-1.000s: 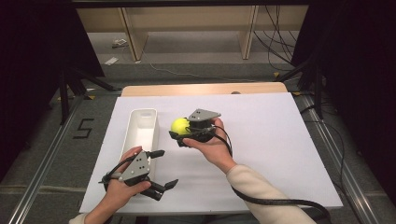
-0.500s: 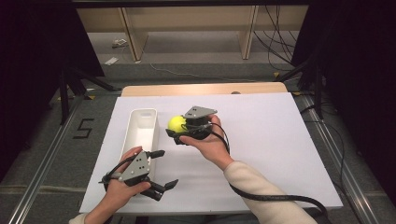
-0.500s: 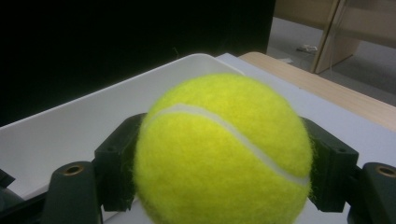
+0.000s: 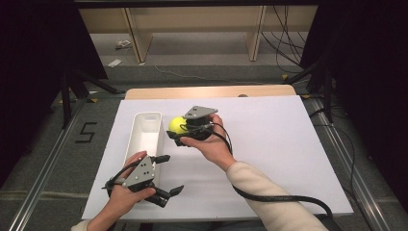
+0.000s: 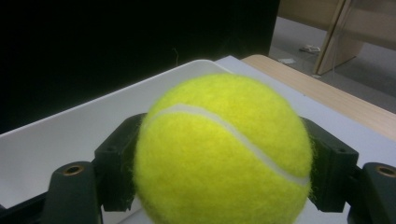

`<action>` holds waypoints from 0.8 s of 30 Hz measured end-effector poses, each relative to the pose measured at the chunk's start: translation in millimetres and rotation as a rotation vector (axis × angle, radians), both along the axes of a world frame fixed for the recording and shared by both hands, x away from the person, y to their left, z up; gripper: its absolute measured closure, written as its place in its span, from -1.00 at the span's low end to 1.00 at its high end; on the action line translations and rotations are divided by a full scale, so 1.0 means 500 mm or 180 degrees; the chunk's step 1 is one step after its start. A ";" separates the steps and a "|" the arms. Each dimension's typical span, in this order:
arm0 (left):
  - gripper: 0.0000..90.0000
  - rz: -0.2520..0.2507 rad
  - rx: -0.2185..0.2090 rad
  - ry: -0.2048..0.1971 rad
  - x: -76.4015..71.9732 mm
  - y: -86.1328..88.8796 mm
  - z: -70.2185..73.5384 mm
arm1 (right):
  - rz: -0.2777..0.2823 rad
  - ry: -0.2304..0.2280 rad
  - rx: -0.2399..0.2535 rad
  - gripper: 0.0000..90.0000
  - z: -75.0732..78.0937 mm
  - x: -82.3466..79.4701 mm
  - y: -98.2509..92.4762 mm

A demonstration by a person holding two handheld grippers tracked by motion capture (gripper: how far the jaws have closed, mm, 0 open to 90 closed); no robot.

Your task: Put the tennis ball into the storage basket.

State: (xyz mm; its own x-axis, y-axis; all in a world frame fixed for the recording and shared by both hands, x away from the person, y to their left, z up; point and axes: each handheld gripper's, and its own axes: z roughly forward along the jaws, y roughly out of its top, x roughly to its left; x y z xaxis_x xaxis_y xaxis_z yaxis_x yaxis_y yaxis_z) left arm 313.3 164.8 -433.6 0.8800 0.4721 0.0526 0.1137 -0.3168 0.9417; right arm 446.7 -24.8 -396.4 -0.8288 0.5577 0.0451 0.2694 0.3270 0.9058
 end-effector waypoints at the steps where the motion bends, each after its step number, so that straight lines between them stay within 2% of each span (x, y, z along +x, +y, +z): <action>1: -1.00 -0.0001 0.0001 -0.0003 0.000 0.000 0.000 | 0.0009 0.0001 -0.0001 -0.41 0.001 0.000 0.002; 8: -1.00 -0.0010 0.0001 -0.0006 -0.001 0.000 0.001 | 0.0087 -0.0031 -0.0002 -0.41 0.013 0.002 0.028; 24: -1.00 -0.0017 0.0016 -0.0005 -0.001 -0.001 0.000 | 0.0130 -0.0038 -0.0020 -0.41 0.022 0.006 0.049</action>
